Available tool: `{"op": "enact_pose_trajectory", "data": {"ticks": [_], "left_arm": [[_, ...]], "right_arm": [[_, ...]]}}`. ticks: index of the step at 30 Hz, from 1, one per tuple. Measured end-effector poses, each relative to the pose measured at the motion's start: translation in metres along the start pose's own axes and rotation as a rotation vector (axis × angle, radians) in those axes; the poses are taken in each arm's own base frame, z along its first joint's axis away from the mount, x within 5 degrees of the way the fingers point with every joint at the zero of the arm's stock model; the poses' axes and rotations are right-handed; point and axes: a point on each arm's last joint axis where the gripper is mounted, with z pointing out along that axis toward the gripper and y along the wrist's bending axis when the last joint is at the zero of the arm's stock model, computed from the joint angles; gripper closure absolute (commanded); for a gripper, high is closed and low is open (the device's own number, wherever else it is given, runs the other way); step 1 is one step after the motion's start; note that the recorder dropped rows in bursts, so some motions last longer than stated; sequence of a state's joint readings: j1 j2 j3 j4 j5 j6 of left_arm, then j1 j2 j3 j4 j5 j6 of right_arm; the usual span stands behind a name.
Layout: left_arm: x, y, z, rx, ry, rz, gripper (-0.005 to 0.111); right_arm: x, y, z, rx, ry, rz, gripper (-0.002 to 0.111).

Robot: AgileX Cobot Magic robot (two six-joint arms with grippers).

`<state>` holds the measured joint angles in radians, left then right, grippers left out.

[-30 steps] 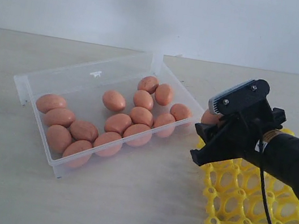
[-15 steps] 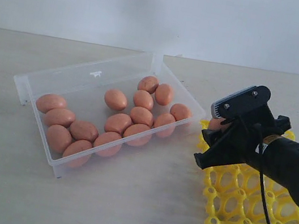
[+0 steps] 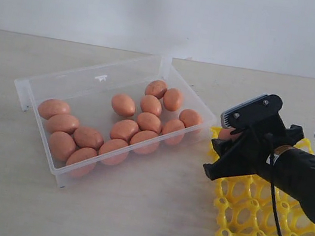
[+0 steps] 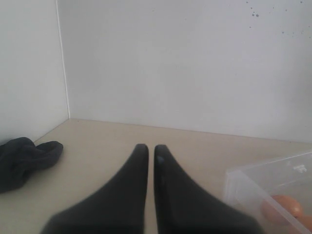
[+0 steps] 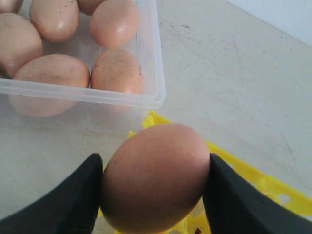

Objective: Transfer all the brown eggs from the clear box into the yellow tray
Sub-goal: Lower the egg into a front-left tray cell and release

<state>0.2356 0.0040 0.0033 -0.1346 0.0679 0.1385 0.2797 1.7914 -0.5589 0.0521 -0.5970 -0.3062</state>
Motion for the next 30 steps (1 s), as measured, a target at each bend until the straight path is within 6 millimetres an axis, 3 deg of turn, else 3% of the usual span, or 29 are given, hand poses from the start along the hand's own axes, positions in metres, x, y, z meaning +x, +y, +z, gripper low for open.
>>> {"op": "enact_pose_trajectory", "data": {"ticks": [11, 14, 26, 30], "left_arm": [[0.000, 0.000, 0.000, 0.000, 0.000, 0.000, 0.103], [0.000, 0.000, 0.000, 0.000, 0.000, 0.000, 0.103], [0.000, 0.000, 0.000, 0.000, 0.000, 0.000, 0.103], [0.000, 0.000, 0.000, 0.000, 0.000, 0.000, 0.103]], "right_arm": [[0.000, -0.002, 0.000, 0.025, -0.004, 0.003, 0.069], [0.000, -0.002, 0.000, 0.025, -0.004, 0.003, 0.054], [-0.004, -0.004, 0.000, 0.040, -0.050, 0.053, 0.054], [-0.021, -0.011, -0.012, 0.081, -0.127, 0.103, 0.054]]}}
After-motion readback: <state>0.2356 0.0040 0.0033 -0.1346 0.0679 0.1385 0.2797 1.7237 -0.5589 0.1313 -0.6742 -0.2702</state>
